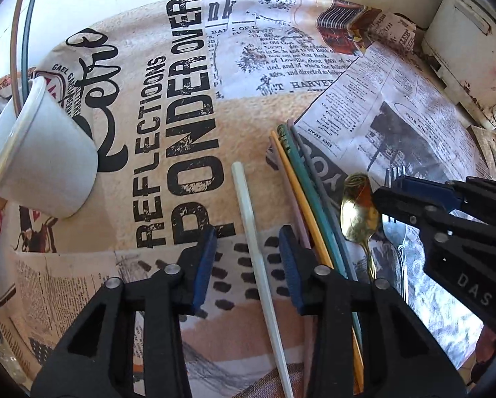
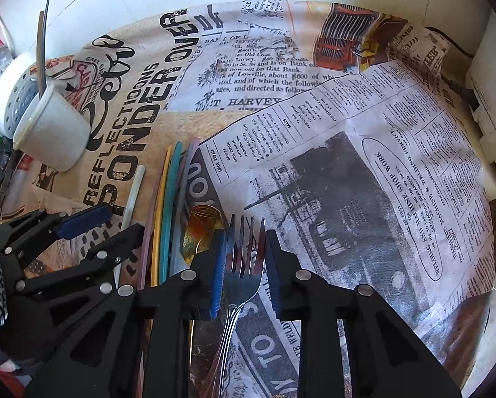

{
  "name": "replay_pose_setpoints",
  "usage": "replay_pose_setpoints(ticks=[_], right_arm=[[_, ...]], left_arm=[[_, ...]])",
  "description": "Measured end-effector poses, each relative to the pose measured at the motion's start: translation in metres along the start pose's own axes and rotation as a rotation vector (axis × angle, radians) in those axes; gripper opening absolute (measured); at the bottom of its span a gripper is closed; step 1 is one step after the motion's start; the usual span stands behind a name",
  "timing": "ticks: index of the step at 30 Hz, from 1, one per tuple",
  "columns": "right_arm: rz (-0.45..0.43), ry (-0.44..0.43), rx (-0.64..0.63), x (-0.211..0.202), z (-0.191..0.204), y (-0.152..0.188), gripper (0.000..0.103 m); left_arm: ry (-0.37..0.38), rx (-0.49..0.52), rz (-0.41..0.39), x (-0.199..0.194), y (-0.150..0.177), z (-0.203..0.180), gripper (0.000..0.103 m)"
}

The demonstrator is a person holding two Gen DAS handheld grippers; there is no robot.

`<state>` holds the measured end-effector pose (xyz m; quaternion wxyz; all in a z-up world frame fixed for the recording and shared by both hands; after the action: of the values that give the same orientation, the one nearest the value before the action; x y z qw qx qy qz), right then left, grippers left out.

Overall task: Organize utensils
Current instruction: 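Grasp the silver fork with the right tool while the left tool grasps the white chopstick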

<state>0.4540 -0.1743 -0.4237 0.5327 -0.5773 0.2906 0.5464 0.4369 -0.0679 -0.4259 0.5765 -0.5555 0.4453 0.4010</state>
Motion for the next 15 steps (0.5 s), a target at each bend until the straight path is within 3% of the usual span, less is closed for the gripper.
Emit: replay_pose_setpoints(ticks=[4,6,15], right_arm=[[-0.014,-0.020,0.003,-0.007,-0.004,0.000,0.021],[-0.024,-0.022,0.003,-0.010,-0.004,0.000,0.021],[-0.079,-0.040,-0.001,-0.035,-0.001,-0.005,0.021]], left_arm=[[0.001,0.007,-0.004,0.000,-0.002,-0.002,0.013],[0.001,0.007,-0.003,0.001,-0.004,-0.003,0.007],[0.051,-0.066,0.018,0.001,-0.003,0.003,0.005]])
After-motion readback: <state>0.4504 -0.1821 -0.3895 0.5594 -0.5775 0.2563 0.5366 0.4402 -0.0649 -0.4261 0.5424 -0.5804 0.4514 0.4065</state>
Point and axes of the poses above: each gripper's, at about its wrist camera, not at the fingertips, and x roughly the way its jaws point, z to its left, y to its underside, the point moved 10 cm from there along x, roughly the way its jaws point, and after that the axes turned 5 degrees about z, right-handed, at the moved point
